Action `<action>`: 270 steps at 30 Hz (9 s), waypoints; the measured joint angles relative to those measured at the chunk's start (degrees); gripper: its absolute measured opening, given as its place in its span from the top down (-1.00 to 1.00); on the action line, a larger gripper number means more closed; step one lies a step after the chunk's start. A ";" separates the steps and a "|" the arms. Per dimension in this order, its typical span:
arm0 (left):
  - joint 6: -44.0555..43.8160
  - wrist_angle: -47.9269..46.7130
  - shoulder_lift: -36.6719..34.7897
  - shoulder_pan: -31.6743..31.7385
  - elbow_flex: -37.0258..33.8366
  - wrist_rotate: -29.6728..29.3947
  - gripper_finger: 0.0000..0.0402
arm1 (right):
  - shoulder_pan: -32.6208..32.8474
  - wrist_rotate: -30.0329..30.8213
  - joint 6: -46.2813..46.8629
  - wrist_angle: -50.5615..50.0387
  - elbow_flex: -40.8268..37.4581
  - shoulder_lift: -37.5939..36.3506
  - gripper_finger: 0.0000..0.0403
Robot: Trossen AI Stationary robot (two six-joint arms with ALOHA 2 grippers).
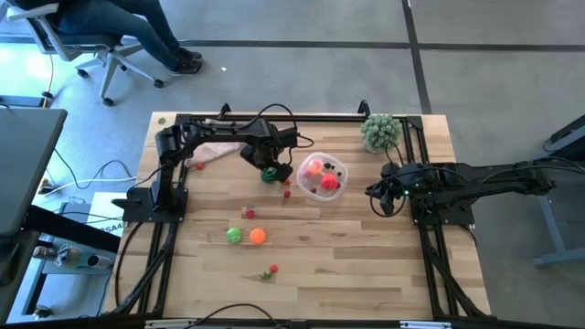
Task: Pick and placing Produce into tupperware
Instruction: Put the watermelon into the transparent bin, then put the strawberry into the transparent bin
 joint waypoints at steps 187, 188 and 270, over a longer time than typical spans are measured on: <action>-2.43 -22.71 15.71 -4.19 47.93 -5.67 -0.46 | -0.01 -0.02 -0.01 -0.01 0.00 0.02 0.65; -2.63 -23.98 15.69 -3.90 48.72 -5.63 -0.45 | -0.02 0.00 -0.01 0.00 0.00 0.00 0.65; -71.66 -14.81 15.26 -2.69 24.62 7.62 -0.46 | 0.00 0.00 -0.44 -0.37 0.00 0.02 0.65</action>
